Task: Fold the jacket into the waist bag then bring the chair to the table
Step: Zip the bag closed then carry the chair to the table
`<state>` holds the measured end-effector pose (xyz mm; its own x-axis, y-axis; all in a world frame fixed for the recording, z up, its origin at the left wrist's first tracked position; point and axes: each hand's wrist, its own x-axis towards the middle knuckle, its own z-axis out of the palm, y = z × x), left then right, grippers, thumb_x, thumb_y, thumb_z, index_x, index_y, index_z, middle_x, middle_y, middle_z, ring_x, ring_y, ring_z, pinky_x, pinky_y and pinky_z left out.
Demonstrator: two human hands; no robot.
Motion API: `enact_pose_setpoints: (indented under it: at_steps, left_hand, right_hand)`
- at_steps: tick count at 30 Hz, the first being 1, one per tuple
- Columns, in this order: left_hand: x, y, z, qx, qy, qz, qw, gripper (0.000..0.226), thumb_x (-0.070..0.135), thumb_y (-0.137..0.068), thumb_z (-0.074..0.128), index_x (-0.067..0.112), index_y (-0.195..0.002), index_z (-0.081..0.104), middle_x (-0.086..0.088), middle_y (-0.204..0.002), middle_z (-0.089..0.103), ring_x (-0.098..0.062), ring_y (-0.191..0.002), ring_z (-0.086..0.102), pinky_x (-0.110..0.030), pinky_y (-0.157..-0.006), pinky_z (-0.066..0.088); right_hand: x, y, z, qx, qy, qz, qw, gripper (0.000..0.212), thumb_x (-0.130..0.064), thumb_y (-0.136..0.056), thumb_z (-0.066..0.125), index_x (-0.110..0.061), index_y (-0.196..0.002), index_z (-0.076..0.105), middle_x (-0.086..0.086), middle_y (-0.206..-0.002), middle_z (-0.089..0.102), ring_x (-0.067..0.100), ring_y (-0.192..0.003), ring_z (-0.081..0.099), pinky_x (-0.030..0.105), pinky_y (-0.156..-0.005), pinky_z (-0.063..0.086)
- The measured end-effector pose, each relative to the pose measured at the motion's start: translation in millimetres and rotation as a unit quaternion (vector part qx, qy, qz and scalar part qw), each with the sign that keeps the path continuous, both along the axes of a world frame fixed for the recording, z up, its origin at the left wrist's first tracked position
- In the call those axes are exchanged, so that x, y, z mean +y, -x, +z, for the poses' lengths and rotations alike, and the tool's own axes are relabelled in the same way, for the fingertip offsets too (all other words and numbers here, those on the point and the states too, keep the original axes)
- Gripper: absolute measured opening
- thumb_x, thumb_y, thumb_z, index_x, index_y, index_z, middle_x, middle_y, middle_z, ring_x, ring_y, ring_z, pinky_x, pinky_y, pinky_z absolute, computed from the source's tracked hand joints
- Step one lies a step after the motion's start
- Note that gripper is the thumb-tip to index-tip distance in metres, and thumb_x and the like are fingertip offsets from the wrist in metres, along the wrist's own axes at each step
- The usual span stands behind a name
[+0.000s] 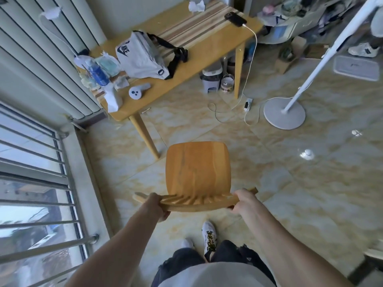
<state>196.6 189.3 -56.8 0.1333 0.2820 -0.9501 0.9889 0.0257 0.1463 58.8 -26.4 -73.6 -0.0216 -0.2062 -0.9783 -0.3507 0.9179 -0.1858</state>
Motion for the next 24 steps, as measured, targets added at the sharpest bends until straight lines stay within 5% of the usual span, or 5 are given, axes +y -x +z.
enact_pose_setpoints:
  at_steps: [4, 13, 17, 20, 24]
  left_hand:
    - [-25.1, -44.1, 23.5, -0.032, 0.008, 0.005, 0.999, 0.009, 0.005, -0.091, 0.062, 0.002, -0.093, 0.053, -0.013, -0.087, 0.062, -0.027, -0.089, 0.067, -0.039, -0.085, 0.058]
    - [-90.4, -150.7, 49.5, -0.04, 0.022, -0.025, 0.999, 0.009, -0.002, -0.082, 0.06, 0.001, -0.085, 0.053, -0.019, -0.114, 0.067, -0.034, -0.091, 0.068, -0.043, -0.08, 0.057]
    - [-126.7, -219.4, 57.0, -0.045, 0.07, -0.041, 0.996, 0.034, 0.0, -0.081, 0.065, 0.003, -0.113, 0.054, -0.024, -0.114, 0.057, -0.041, -0.094, 0.064, -0.052, -0.086, 0.057]
    - [-162.6, -287.8, 64.3, -0.072, 0.104, -0.043, 0.991, 0.027, -0.001, -0.083, 0.066, 0.004, -0.104, 0.05, -0.021, -0.119, 0.044, -0.045, -0.11, 0.054, -0.061, -0.09, 0.055]
    - [-209.1, -363.4, 76.6, -0.053, 0.133, -0.035, 0.989, 0.021, -0.002, -0.088, 0.06, 0.005, -0.085, 0.04, -0.015, -0.095, 0.043, -0.043, -0.111, 0.048, -0.064, -0.095, 0.051]
  right_hand:
    - [-26.1, -43.9, 25.1, -0.041, 0.014, 0.025, 0.999, 0.029, 0.003, -0.097, 0.048, -0.005, -0.125, 0.053, 0.025, -0.133, 0.049, 0.046, -0.123, 0.052, 0.063, -0.093, 0.049]
    - [-101.6, -151.2, 56.3, -0.043, 0.016, 0.032, 0.998, 0.04, 0.011, -0.085, 0.047, -0.004, -0.122, 0.054, 0.026, -0.131, 0.053, 0.046, -0.121, 0.051, 0.066, -0.103, 0.044]
    - [-148.8, -217.9, 64.0, -0.051, 0.006, 0.019, 0.998, 0.022, 0.009, -0.084, 0.052, -0.003, -0.102, 0.055, 0.027, -0.132, 0.051, 0.047, -0.121, 0.051, 0.067, -0.105, 0.043]
    - [-188.9, -284.5, 73.6, -0.065, 0.006, 0.024, 0.998, 0.035, 0.006, -0.084, 0.056, -0.002, -0.118, 0.052, 0.032, -0.147, 0.04, 0.051, -0.136, 0.039, 0.067, -0.108, 0.039]
    - [-235.4, -367.2, 84.2, -0.068, 0.011, 0.037, 0.997, 0.05, 0.005, -0.086, 0.058, -0.008, -0.132, 0.042, 0.034, -0.158, 0.02, 0.057, -0.148, 0.015, 0.072, -0.108, 0.036]
